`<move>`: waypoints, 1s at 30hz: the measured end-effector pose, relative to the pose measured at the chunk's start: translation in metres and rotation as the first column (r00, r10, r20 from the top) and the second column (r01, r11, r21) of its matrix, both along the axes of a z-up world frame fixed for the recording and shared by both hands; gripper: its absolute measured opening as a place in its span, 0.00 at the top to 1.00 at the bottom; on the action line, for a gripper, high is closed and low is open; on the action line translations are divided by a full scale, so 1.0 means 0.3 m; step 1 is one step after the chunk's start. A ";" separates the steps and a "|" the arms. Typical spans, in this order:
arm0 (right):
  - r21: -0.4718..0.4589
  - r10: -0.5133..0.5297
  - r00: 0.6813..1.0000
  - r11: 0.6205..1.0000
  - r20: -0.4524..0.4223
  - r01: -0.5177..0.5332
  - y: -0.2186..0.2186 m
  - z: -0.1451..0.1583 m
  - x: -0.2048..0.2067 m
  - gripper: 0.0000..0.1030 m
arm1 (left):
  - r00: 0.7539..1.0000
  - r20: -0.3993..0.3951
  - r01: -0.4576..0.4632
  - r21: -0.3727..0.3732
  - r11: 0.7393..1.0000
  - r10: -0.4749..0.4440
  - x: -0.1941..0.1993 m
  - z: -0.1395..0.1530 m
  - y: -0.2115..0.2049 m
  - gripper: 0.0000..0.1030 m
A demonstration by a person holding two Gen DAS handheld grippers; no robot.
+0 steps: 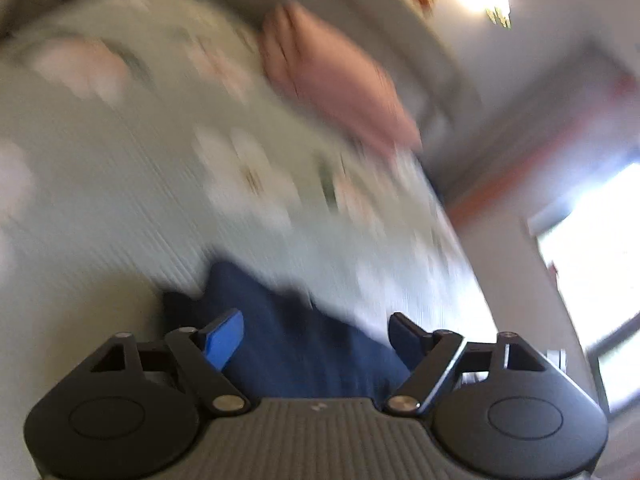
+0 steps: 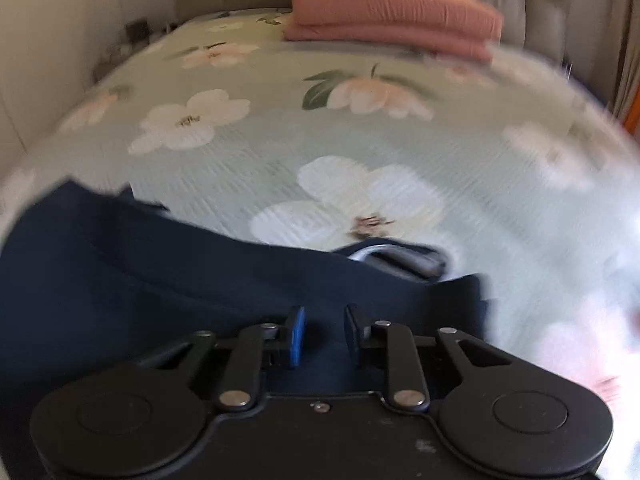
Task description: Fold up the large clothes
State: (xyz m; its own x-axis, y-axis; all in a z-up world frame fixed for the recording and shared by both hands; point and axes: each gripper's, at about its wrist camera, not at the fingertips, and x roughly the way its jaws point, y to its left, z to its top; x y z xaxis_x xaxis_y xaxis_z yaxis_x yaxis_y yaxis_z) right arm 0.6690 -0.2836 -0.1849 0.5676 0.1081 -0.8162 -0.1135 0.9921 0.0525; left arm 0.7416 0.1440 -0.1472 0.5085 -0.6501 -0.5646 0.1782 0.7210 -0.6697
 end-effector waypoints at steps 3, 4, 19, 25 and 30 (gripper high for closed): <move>-0.086 -0.029 0.999 0.996 -0.022 0.027 0.005 -0.076 0.043 0.64 | 0.997 -0.061 0.043 0.076 0.996 -0.039 0.055 -0.157 -0.123 0.52; -0.081 -0.050 0.998 0.996 -0.032 0.047 -0.024 -0.097 0.045 0.45 | 0.997 -0.072 0.021 0.120 0.993 -0.012 0.067 -0.198 -0.136 0.63; 0.142 -0.050 0.997 0.988 -0.059 0.058 0.049 0.152 -0.311 0.76 | 1.000 0.025 -0.014 0.035 0.999 0.013 -0.293 -0.022 -0.188 0.46; -0.053 -0.128 0.981 0.991 -0.145 0.121 -0.024 -0.095 -0.434 0.77 | 0.993 -0.107 -0.038 0.186 0.982 0.059 -0.414 -0.249 -0.153 0.97; -0.100 -0.213 0.958 0.975 -0.190 0.197 -0.183 -0.112 -0.582 0.78 | 0.967 -0.200 -0.133 0.131 0.982 0.158 -0.585 -0.299 0.027 0.96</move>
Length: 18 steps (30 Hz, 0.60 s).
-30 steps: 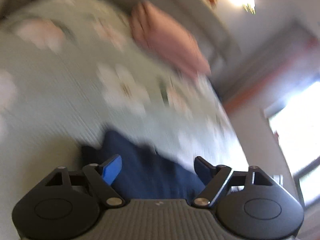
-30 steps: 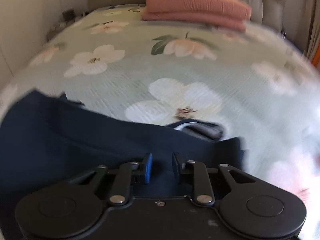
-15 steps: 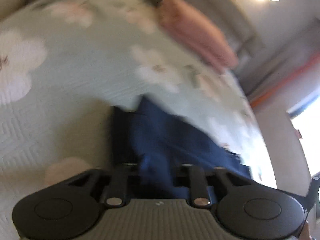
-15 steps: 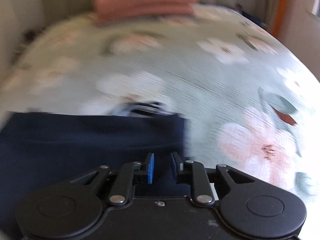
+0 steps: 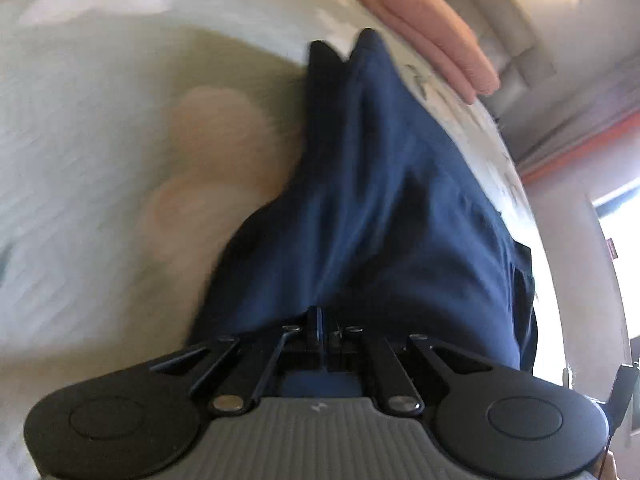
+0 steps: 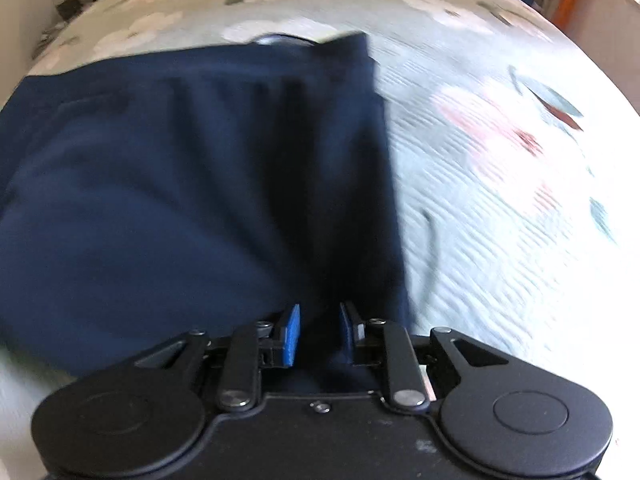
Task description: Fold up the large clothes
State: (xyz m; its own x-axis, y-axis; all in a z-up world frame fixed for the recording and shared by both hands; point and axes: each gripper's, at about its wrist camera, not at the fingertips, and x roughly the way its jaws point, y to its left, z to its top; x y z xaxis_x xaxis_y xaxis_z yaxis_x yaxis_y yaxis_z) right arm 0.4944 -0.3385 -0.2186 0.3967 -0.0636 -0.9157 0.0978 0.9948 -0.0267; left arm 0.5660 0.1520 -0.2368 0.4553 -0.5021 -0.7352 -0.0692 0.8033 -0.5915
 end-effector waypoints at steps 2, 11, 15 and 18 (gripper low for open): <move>-0.031 -0.023 1.000 0.999 -0.016 0.023 -0.015 0.013 -0.020 0.78 | 1.000 -0.013 -0.009 0.049 0.999 0.010 -0.052 0.023 0.018 0.97; 0.118 0.116 0.965 0.982 0.235 -0.147 0.252 0.246 0.035 0.72 | 0.997 0.062 -0.063 0.166 0.984 0.053 -0.061 0.196 0.019 0.51; 0.185 0.187 0.952 0.954 0.242 -0.235 0.454 0.192 0.120 0.72 | 0.987 0.104 -0.138 0.124 0.983 0.125 0.061 0.188 0.018 0.50; 0.170 0.217 0.971 0.958 0.100 -0.232 0.516 0.055 0.125 0.73 | 0.983 0.080 -0.175 0.120 0.977 0.167 0.134 0.168 0.051 0.50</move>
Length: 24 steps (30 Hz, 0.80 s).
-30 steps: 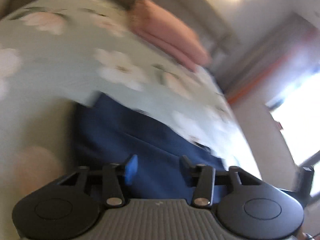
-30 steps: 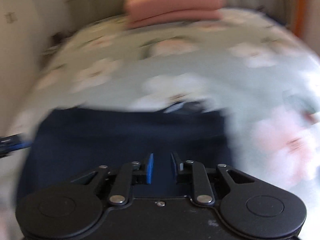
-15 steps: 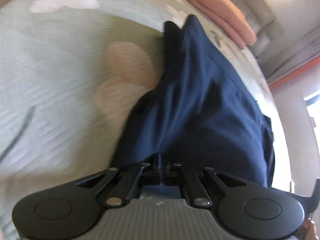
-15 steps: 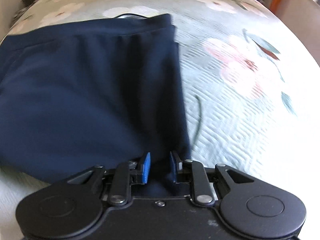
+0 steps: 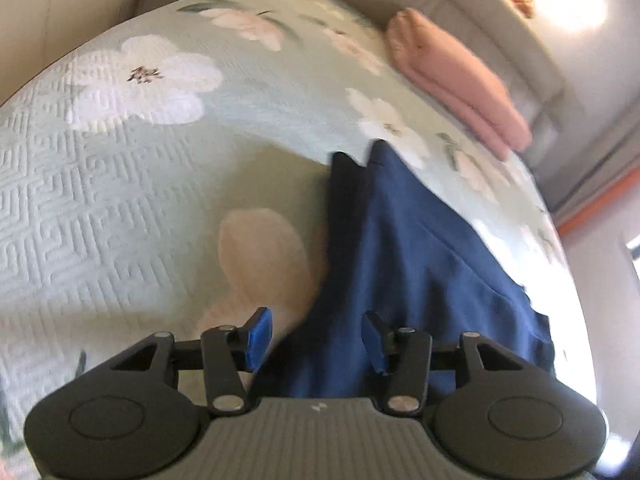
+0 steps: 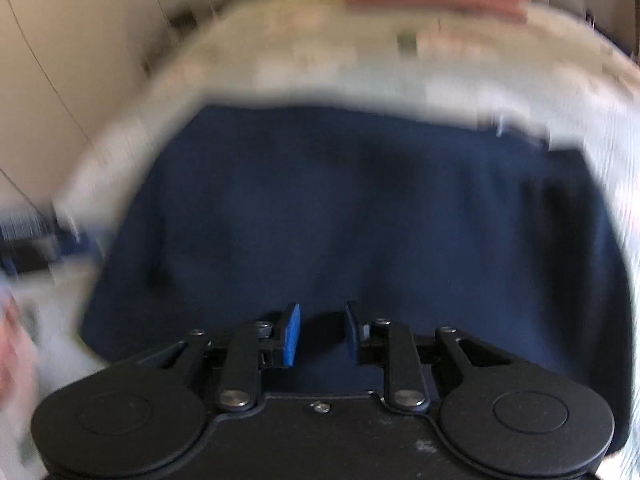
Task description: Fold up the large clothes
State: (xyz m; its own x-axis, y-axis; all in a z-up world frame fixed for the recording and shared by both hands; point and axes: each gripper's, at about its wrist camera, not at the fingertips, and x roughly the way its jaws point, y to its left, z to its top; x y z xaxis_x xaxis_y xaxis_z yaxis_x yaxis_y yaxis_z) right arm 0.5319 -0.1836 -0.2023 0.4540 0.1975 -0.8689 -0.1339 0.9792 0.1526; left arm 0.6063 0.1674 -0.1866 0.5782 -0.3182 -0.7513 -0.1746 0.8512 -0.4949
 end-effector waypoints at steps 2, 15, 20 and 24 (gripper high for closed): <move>0.010 -0.013 1.000 1.000 0.003 0.013 -0.031 -0.033 -0.016 0.74 | 0.999 -0.037 -0.005 -0.023 1.000 0.004 0.006 -0.025 0.035 0.50; 0.096 -0.107 0.991 0.989 -0.076 0.114 -0.051 0.002 -0.037 0.69 | 0.980 -0.005 0.190 -0.237 0.953 -0.197 0.009 -0.153 0.102 0.14; 0.108 -0.132 0.990 0.985 -0.057 0.137 -0.053 0.030 -0.073 0.68 | 0.969 0.075 0.248 -0.345 0.905 -0.237 0.061 -0.210 0.080 0.12; 0.136 -0.167 0.985 0.976 -0.040 0.171 -0.063 0.043 -0.101 0.66 | 0.950 0.112 0.313 -0.299 0.902 -0.292 0.126 -0.218 0.001 0.29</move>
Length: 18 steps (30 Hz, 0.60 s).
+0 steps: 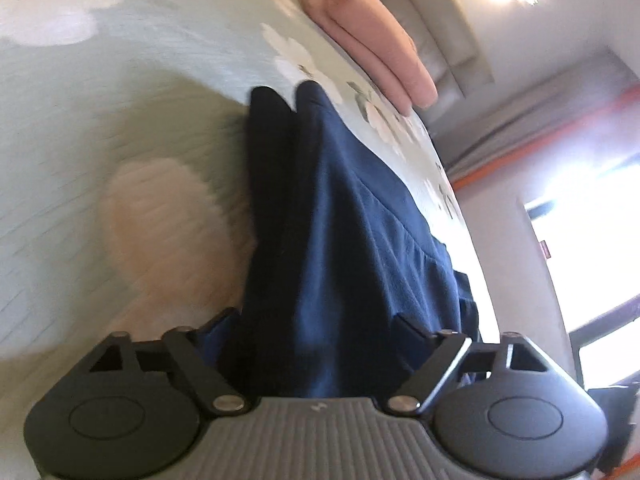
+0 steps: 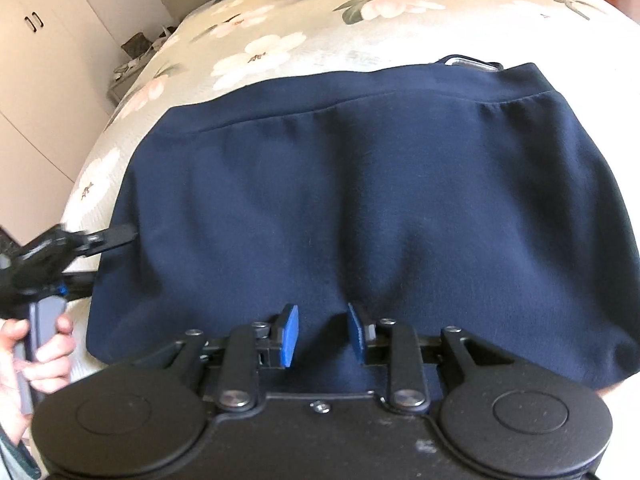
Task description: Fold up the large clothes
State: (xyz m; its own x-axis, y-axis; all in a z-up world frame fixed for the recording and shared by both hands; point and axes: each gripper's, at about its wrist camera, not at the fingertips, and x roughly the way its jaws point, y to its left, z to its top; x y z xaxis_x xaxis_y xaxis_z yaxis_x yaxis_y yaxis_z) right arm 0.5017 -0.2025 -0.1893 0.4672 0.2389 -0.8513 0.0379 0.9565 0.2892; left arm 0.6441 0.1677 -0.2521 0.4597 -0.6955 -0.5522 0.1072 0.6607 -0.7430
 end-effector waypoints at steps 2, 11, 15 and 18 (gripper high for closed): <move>-0.007 0.005 1.000 1.000 0.011 -0.005 0.010 0.009 0.005 0.66 | 1.000 -0.006 0.006 -0.002 1.000 -0.006 0.018 -0.018 -0.013 0.56; 0.013 0.063 0.995 0.998 0.075 -0.064 0.039 0.015 0.008 0.66 | 0.993 -0.119 -0.027 -0.195 0.980 0.003 -0.076 -0.074 0.063 0.71; -0.035 0.104 0.992 0.994 0.075 -0.101 0.072 -0.022 0.016 0.66 | 0.994 -0.094 -0.073 -0.254 0.965 0.050 -0.056 -0.024 0.016 0.82; -0.020 0.126 0.989 0.992 0.073 -0.125 0.057 -0.024 0.024 0.66 | 0.998 0.024 -0.050 -0.282 0.958 0.059 -0.058 0.150 -0.034 0.83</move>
